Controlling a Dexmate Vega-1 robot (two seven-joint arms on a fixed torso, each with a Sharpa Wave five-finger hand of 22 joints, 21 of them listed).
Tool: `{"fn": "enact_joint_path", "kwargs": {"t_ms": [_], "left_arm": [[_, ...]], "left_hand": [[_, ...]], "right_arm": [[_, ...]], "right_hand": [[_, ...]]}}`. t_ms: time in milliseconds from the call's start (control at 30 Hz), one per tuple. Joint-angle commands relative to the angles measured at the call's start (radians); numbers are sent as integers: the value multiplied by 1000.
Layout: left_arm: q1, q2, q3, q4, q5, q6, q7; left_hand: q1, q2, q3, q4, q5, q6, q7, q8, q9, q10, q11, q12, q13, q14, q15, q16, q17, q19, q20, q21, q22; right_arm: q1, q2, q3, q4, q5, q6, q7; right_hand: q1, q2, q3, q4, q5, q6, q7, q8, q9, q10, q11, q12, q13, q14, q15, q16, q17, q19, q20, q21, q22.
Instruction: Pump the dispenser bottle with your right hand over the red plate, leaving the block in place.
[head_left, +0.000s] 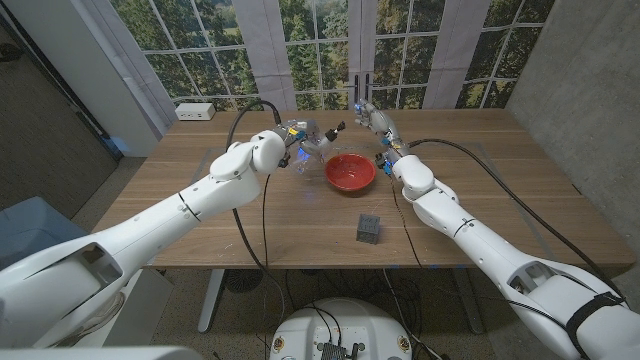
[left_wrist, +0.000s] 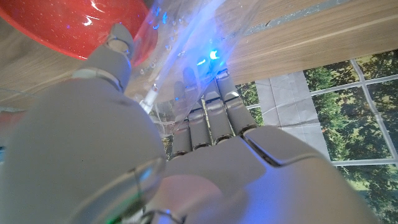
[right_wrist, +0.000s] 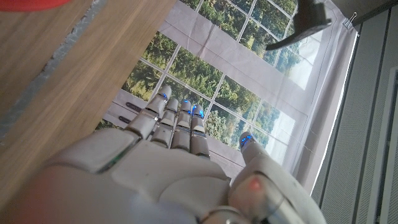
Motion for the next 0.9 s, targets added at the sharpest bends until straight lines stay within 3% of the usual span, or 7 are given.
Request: {"fn": "enact_joint_path", "kwargs": {"t_ms": [33,200,533,600,900], "left_arm": [[51,-3,-43,2,-25,-43,109],[74,-2,-68,0,-52,-61,143],[120,-2,-102,-6,-65,-94,241],[147,-7,-146,3,-135,-146,267],[229,-41,-225,44,-221,-281,449]], "left_hand": [[232,256,40,48,8,192,-154,-3,6,181,-190,-2,5,208,-334,5,4,41,-161,8,3],[232,259,39,49,8,192,-157,-4,10,175,-192,-4,8,209,-333,6,5,39,-159,12,3],[231,262,37,51,8,200,-153,-1,20,173,-191,-2,16,223,-333,17,15,53,-152,29,5],[231,261,37,51,8,201,-155,-1,22,174,-193,-1,18,227,-333,19,18,56,-151,32,5],[231,260,36,50,8,199,-155,-2,27,174,-195,0,24,235,-333,26,25,62,-148,43,6]], "right_arm": [[-7,11,47,46,157,13,87],[-11,19,69,70,222,20,127],[-18,17,84,76,253,11,117],[-19,16,89,80,264,5,119],[-24,20,102,98,284,16,115]], "right_hand": [[-8,26,-7,0,1,-2,5,-3,4,-3,3,-4,3,6,8,-3,0,-1,5,0,5],[-9,25,-9,1,1,-3,6,-3,4,-5,5,-4,3,6,9,-3,1,-1,6,0,5],[-14,26,-12,2,2,2,8,-1,4,-6,7,-4,3,8,15,-2,1,-1,9,0,5],[-15,26,-12,3,2,2,9,-1,4,-6,8,-4,3,8,15,-1,1,-1,9,0,5],[-16,26,-14,3,2,5,10,0,5,-7,9,-4,3,8,18,-1,1,-2,10,-1,5]]}}
